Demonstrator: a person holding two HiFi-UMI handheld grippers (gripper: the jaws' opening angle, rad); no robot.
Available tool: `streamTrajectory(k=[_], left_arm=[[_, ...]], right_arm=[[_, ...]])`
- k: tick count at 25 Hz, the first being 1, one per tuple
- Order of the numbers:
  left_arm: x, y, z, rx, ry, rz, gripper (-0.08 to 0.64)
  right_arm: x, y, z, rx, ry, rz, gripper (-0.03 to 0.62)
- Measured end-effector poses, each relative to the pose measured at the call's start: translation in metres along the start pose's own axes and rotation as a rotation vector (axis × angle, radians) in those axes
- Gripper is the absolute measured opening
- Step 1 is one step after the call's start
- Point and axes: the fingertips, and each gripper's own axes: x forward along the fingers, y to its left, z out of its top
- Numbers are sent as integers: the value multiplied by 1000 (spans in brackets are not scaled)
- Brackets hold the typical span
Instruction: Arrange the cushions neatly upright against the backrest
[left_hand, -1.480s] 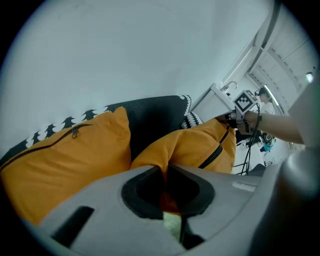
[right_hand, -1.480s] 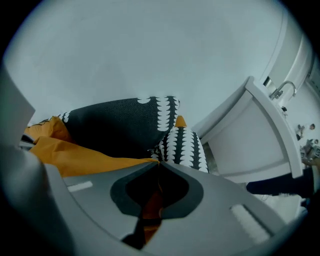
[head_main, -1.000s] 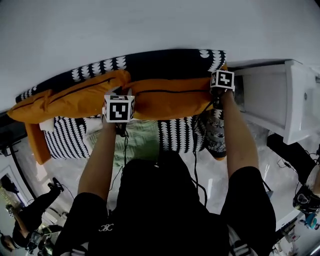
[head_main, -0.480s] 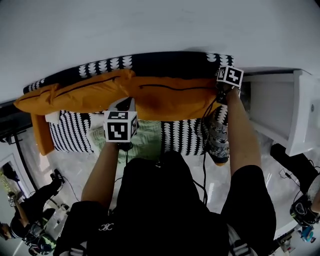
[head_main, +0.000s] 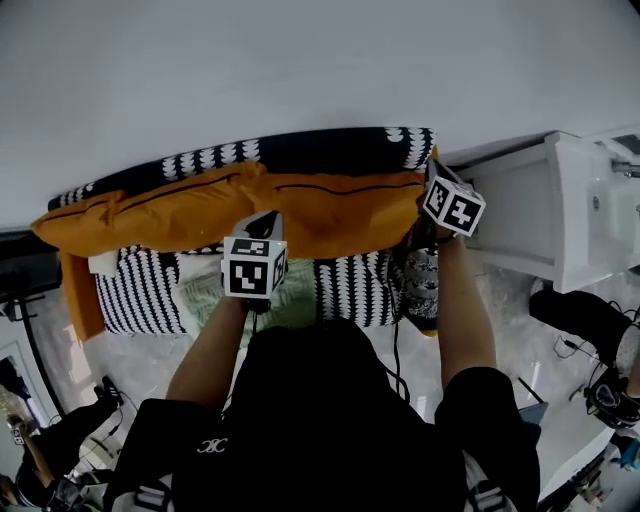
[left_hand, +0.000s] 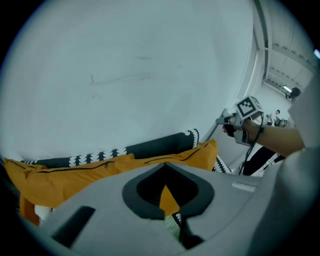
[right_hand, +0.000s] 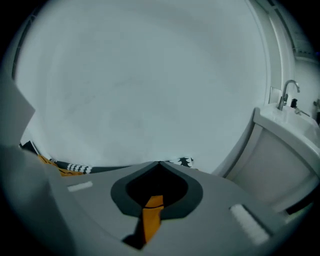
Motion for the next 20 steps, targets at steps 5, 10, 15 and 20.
streamTrajectory(k=[5, 10, 15, 20], left_arm=[[-49, -18, 37, -11, -172, -37, 11], [-107, -35, 97, 51, -389, -68, 11], [-177, -49, 127, 106, -525, -67, 11], [-223, -48, 154, 143, -621, -40, 10]], right_arm=[[-93, 44, 17, 37, -159, 16, 6], [-168, 102, 48, 69, -300, 96, 6], [-245, 176, 69, -4, -431, 174, 6], [-292, 218, 109, -88, -580, 183, 5]])
